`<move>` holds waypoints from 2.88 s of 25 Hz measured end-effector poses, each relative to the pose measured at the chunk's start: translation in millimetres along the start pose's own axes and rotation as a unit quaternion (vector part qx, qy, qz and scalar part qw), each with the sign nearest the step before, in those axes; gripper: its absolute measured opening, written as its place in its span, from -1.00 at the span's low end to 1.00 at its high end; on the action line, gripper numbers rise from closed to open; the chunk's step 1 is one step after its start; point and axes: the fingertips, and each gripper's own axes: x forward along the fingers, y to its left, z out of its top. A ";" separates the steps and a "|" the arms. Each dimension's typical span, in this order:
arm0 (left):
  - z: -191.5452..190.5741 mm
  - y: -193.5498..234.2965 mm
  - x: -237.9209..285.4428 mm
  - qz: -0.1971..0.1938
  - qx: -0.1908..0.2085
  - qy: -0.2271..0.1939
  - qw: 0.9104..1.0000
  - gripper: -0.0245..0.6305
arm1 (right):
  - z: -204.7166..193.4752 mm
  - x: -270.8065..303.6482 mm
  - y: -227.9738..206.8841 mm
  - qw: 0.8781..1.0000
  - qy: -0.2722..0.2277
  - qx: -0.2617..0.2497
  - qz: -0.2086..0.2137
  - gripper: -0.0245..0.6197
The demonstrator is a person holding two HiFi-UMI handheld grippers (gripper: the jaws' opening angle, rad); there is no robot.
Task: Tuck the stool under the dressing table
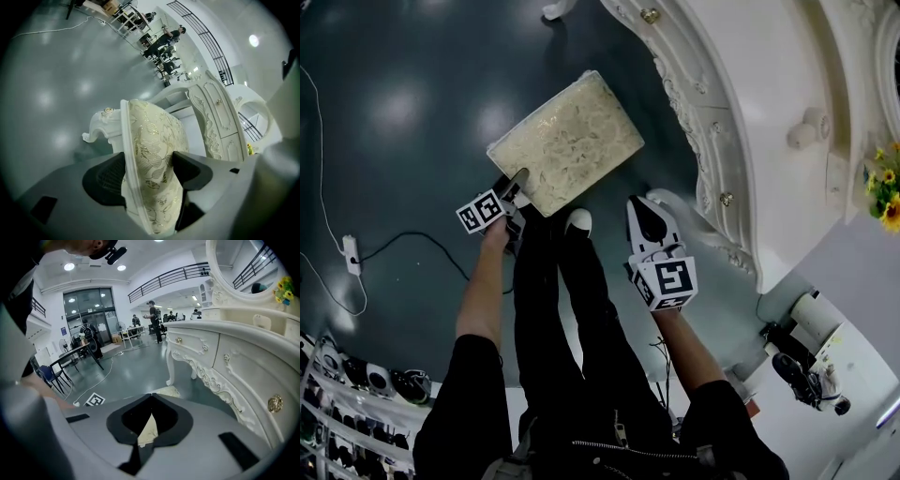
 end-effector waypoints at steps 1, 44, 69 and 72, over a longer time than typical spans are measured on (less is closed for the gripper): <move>6.1 -2.4 5.0 -0.003 0.003 0.001 1.000 0.07 | -0.7 1.4 -1.3 1.000 -0.001 -0.001 -0.001 -0.90; 16.1 -195.5 280.2 -0.140 -0.023 0.050 0.989 -0.13 | -62.4 0.7 -72.8 0.996 0.020 0.062 -0.053 -0.90; -14.9 -228.7 286.3 -0.150 0.113 0.114 0.976 -0.65 | -65.7 -1.5 -82.0 0.994 0.011 0.082 -0.071 -0.90; -13.1 -229.5 254.6 -0.152 0.133 0.109 0.973 -0.81 | -51.6 -2.7 -71.1 0.994 -0.001 0.086 -0.066 -0.90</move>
